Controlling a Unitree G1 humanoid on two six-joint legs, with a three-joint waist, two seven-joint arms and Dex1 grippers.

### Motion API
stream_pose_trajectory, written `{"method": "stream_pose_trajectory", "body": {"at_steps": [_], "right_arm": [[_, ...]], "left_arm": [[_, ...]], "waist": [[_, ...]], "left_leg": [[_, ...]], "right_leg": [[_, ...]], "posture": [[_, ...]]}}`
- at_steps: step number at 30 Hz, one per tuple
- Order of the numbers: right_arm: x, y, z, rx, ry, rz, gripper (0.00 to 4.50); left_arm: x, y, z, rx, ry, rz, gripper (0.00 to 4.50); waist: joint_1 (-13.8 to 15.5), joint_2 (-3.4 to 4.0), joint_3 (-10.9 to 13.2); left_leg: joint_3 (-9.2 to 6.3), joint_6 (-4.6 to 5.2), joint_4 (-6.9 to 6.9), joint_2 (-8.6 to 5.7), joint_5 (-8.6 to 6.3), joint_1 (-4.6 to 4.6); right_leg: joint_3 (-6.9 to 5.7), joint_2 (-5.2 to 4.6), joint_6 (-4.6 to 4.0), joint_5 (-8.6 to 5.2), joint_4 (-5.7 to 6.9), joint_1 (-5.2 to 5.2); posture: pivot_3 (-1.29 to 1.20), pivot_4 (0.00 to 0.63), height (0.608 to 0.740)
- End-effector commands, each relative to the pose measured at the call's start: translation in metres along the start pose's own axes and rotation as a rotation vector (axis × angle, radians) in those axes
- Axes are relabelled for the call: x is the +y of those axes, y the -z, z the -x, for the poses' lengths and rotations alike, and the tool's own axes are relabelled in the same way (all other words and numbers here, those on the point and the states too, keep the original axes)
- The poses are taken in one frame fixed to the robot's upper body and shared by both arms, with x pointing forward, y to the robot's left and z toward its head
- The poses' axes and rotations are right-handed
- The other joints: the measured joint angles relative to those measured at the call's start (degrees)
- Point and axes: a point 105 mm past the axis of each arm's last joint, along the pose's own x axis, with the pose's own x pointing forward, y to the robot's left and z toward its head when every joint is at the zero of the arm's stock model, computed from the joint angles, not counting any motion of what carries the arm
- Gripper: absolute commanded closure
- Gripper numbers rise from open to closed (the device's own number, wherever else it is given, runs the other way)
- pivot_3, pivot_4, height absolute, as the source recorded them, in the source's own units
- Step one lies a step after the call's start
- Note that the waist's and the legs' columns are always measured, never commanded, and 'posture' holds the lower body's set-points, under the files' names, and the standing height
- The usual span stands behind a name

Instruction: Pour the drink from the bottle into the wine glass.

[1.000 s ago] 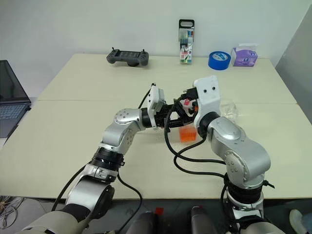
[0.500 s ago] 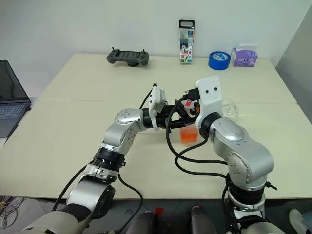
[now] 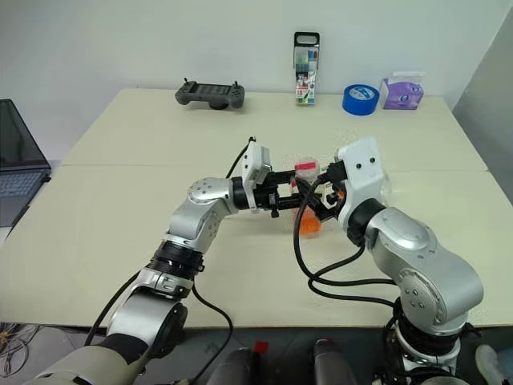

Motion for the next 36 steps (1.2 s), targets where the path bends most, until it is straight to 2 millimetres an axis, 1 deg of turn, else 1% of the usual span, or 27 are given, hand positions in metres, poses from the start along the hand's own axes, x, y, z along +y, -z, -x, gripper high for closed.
{"method": "stream_pose_trajectory", "body": {"at_steps": [1, 4, 7, 9, 12, 15, 17, 23, 28, 31, 34, 35, 36], "right_arm": [[0.011, -0.009, 0.008, -0.048, -0.066, 0.02, 0.51], [0.023, -0.011, 0.012, -0.055, -0.157, 0.017, 0.51], [0.029, -0.014, 0.014, -0.066, -0.198, 0.018, 0.51], [0.025, -0.019, 0.011, -0.085, -0.163, 0.007, 0.51], [0.013, -0.023, 0.001, -0.093, -0.053, -0.01, 0.51], [0.011, -0.017, -0.004, -0.063, -0.014, -0.012, 0.51], [0.011, -0.015, -0.007, -0.055, 0.006, -0.021, 0.51], [0.019, -0.021, -0.021, -0.056, 0.029, -0.05, 0.51], [0.022, -0.021, -0.027, -0.056, 0.054, -0.085, 0.51], [0.019, -0.021, -0.027, -0.047, 0.078, -0.085, 0.51], [0.014, -0.021, -0.028, -0.042, 0.11, -0.072, 1.09], [0.012, -0.021, -0.028, -0.043, 0.121, -0.064, 1.35], [0.01, -0.022, -0.028, -0.048, 0.131, -0.058, 1.77]], "left_arm": [[0.004, -0.02, -0.001, -0.049, 0.005, -0.066, 2.34], [0.005, -0.02, -0.001, -0.047, 0.005, -0.068, 2.34], [0.005, -0.02, -0.001, -0.047, 0.004, -0.069, 2.34], [0.006, -0.02, -0.001, -0.046, 0.003, -0.07, 2.34], [0.006, -0.021, -0.001, -0.046, 0.001, -0.072, 2.34], [0.006, -0.021, -0.001, -0.047, 0.001, -0.072, 2.34], [0.006, -0.02, -0.001, -0.046, 0.001, -0.071, 2.34], [0.006, -0.02, -0.001, -0.046, -0.003, -0.072, 2.34], [0.005, -0.019, 0.001, -0.047, -0.008, -0.073, 2.34], [0.005, -0.018, 0.001, -0.048, -0.01, -0.072, 2.34], [0.005, -0.018, 0.001, -0.047, -0.012, -0.073, 2.34], [0.005, -0.018, 0.001, -0.047, -0.013, -0.073, 2.34], [0.005, -0.018, 0.001, -0.047, -0.014, -0.073, 2.34]], "waist": [[0.0, 0.0, 0.0], [0.0, 0.0, 0.0], [0.0, 0.0, 0.0], [0.0, 0.0, 0.0], [0.0, 0.0, 0.0], [0.0, 0.0, 0.0], [0.0, 0.0, 0.0], [-0.1, 0.0, 0.0], [0.0, 0.0, 0.0], [0.0, 0.0, 0.0], [0.0, 0.0, 0.0], [0.0, 0.0, 0.0], [0.0, 0.0, 0.0]], "left_leg": [[0.0, 0.0, 0.0, 0.0, 0.0, 0.01], [0.0, 0.0, 0.0, 0.01, 0.0, 0.0], [0.0, 0.0, 0.0, 0.01, 0.0, 0.0], [0.0, 0.0, 0.0, 0.01, 0.0, 0.01], [-0.01, 0.0, 0.0, 0.02, 0.0, 0.01], [-0.01, 0.0, 0.0, 0.02, 0.0, 0.0], [-0.01, -0.01, 0.0, 0.01, 0.0, -0.01], [-0.04, -0.01, -0.01, 0.03, 0.0, 0.01], [-0.06, -0.01, 0.0, 0.02, 0.0, -0.01], [-0.07, 0.0, 0.0, 0.02, 0.0, 0.0], [-0.07, 0.0, 0.0, 0.02, 0.0, 0.0], [-0.06, 0.0, 0.0, 0.02, 0.0, 0.0], [-0.06, 0.0, -0.01, 0.02, 0.0, 0.0]], "right_leg": [[0.0, 0.0, 0.0, 0.0, 0.0, 0.0], [-0.01, 0.01, 0.0, 0.0, 0.0, 0.0], [-0.02, 0.01, 0.0, 0.0, 0.0, 0.01], [-0.02, 0.01, 0.0, 0.0, 0.0, 0.01], [-0.01, 0.02, 0.0, 0.0, 0.02, 0.0], [-0.01, 0.01, 0.0, 0.0, 0.0, 0.0], [0.0, 0.0, 0.0, 0.0, 0.0, 0.0], [0.0, 0.01, 0.0, 0.0, 0.03, -0.02], [0.01, 0.0, 0.0, 0.0, 0.01, -0.02], [0.0, 0.0, 0.0, 0.0, 0.01, -0.02], [0.0, 0.0, 0.0, 0.0, 0.01, -0.02], [0.0, 0.0, 0.0, 0.0, 0.01, -0.02], [0.0, 0.0, 0.0, 0.0, 0.01, -0.02]], "posture": [[0.0, 0.15, 0.74], [0.0, 0.15, 0.74], [0.0, 0.15, 0.74], [0.0, 0.15, 0.74], [0.0, 0.15, 0.74], [0.0, 0.15, 0.74], [0.0, 0.15, 0.74], [0.0, 0.15, 0.74], [0.0, 0.15, 0.74], [0.0, 0.15, 0.74], [0.0, 0.15, 0.74], [0.0, 0.15, 0.74], [0.0, 0.15, 0.74]]}}
